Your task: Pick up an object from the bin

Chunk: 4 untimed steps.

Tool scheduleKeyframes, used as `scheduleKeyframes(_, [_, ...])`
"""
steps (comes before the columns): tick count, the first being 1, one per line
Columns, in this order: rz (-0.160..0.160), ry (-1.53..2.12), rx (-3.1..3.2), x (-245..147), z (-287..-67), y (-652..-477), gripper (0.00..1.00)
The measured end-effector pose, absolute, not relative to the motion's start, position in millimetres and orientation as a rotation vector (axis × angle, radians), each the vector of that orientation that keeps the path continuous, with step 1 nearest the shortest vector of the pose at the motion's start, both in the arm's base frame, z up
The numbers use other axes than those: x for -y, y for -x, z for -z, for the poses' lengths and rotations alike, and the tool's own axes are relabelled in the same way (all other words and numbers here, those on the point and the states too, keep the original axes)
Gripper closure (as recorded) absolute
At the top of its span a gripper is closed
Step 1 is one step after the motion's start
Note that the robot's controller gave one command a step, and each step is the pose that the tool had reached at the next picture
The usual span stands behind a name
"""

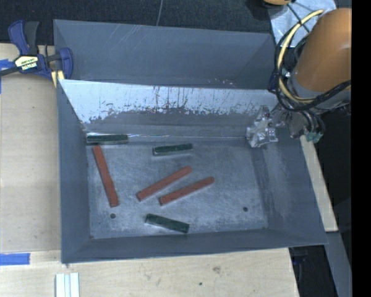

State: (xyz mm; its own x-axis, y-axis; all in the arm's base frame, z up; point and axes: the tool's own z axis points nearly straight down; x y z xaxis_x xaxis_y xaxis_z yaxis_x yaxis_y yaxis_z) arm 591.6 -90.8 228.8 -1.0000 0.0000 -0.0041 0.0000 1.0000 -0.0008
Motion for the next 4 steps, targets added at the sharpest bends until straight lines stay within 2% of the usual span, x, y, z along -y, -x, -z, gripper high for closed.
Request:
scheduleKeyframes(1, [0.001,0.001,-3.138,90.8,-228.8,-591.6,1.0])
scheduleKeyframes(2, [0.001,-0.031,-3.139,88.1,-153.4,-598.4,0.0])
scheduleKeyframes(3, [0.001,-0.03,-3.137,88.1,-154.0,-598.8,0.0])
scheduleKeyframes(4, [0.005,0.2,-3.121,21.4,-78.3,-570.4,1.0])
